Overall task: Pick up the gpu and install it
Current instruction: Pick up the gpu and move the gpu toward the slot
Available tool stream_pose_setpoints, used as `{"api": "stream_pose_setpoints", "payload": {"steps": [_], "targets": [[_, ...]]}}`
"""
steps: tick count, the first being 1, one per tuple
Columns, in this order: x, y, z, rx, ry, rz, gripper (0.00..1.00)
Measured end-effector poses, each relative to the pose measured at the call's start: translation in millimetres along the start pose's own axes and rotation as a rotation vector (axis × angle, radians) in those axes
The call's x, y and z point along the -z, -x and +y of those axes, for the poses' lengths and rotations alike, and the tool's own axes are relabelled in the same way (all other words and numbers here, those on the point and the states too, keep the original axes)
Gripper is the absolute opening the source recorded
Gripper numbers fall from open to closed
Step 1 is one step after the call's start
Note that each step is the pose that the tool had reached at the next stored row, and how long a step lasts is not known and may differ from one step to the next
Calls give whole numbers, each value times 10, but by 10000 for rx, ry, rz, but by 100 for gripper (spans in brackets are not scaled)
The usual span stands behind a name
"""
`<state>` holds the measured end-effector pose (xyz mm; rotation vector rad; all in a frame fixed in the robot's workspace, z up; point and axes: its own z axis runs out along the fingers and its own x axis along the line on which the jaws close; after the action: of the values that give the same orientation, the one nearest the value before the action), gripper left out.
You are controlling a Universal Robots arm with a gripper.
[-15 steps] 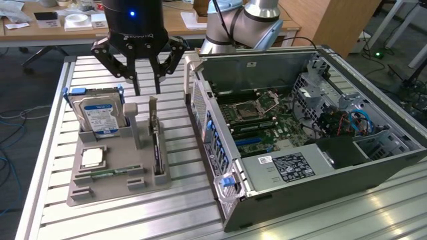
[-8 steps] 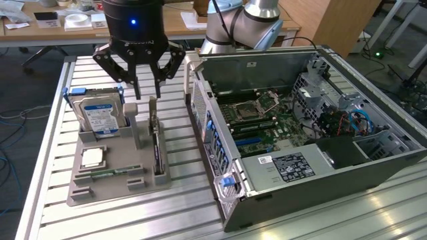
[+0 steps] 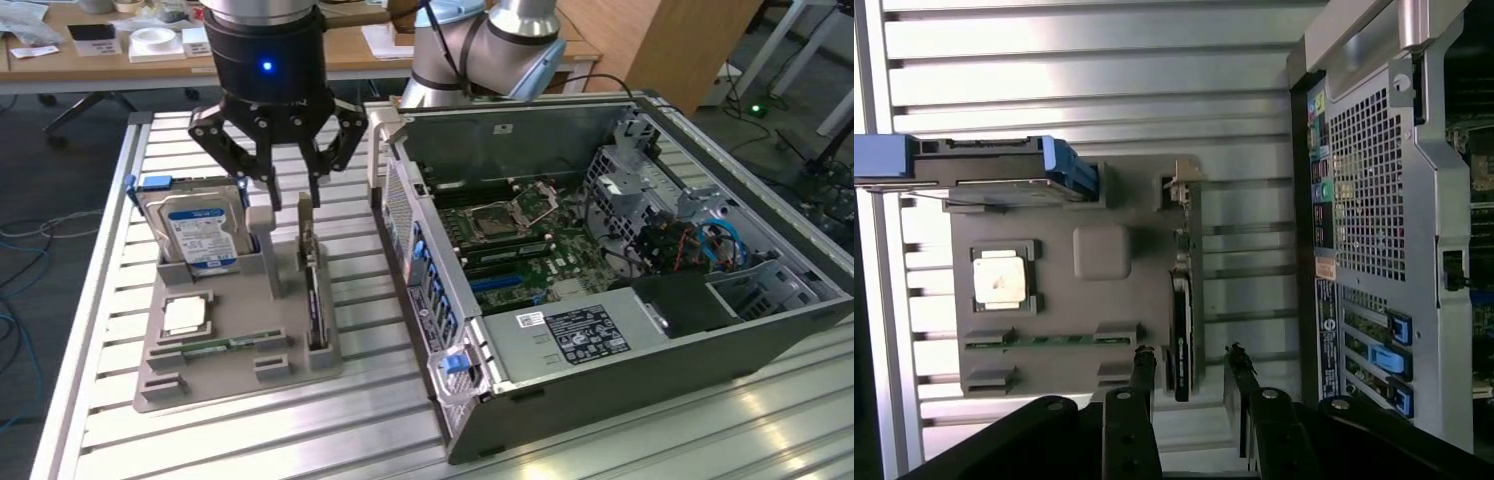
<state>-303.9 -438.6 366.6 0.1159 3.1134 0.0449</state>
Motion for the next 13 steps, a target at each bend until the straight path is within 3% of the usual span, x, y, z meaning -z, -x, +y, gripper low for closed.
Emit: {"api": "stream_pose_setpoints", "payload": {"steps": [13], "targets": [[-225,-19,-7,-2,-1,0,42]]}}
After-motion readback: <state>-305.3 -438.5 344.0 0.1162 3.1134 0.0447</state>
